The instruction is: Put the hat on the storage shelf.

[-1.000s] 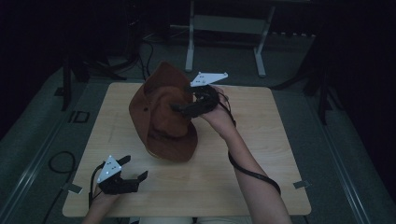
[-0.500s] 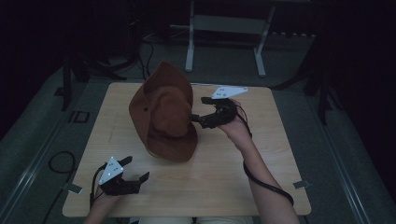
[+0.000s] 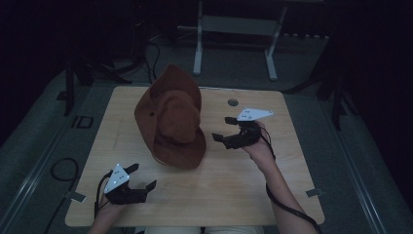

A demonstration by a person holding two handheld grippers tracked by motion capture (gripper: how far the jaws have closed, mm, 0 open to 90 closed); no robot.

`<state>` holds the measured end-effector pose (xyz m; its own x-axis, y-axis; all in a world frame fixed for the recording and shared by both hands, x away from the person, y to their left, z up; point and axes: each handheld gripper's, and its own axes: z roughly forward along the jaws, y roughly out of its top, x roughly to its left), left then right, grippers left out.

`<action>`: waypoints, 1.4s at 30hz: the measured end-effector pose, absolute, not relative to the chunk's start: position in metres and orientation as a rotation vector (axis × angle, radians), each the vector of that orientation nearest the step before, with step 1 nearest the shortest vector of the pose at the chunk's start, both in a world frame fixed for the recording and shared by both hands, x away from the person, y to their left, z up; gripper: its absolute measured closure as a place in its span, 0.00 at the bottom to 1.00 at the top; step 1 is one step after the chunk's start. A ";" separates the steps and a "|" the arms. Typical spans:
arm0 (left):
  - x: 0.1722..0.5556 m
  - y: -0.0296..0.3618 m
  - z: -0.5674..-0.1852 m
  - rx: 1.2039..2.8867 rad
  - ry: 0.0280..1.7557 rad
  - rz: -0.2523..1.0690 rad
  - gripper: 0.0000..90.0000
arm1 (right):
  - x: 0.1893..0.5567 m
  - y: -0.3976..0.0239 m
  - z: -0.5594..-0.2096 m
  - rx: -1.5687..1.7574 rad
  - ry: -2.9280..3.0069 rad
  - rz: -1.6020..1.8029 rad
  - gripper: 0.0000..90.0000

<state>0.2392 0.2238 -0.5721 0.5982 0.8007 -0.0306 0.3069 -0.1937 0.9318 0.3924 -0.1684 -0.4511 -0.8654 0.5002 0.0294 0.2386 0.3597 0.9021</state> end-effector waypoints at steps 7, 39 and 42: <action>0.240 0.224 -0.573 1.768 0.913 0.580 0.10 | 0.381 -0.191 -0.479 0.698 2.376 1.484 0.16; 0.240 0.224 -0.574 1.772 0.928 0.575 0.10 | 0.328 -0.284 -0.555 0.926 2.335 1.342 0.16; 0.240 0.224 -0.574 1.772 0.928 0.574 0.10 | 0.324 -0.290 -0.558 0.933 2.330 1.330 0.16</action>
<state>0.2403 0.2244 -0.5740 0.5904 0.8062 -0.0397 0.3244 -0.1920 0.9262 0.3240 -0.2900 -0.5579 -0.7437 0.6660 0.0571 0.3879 0.3604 0.8483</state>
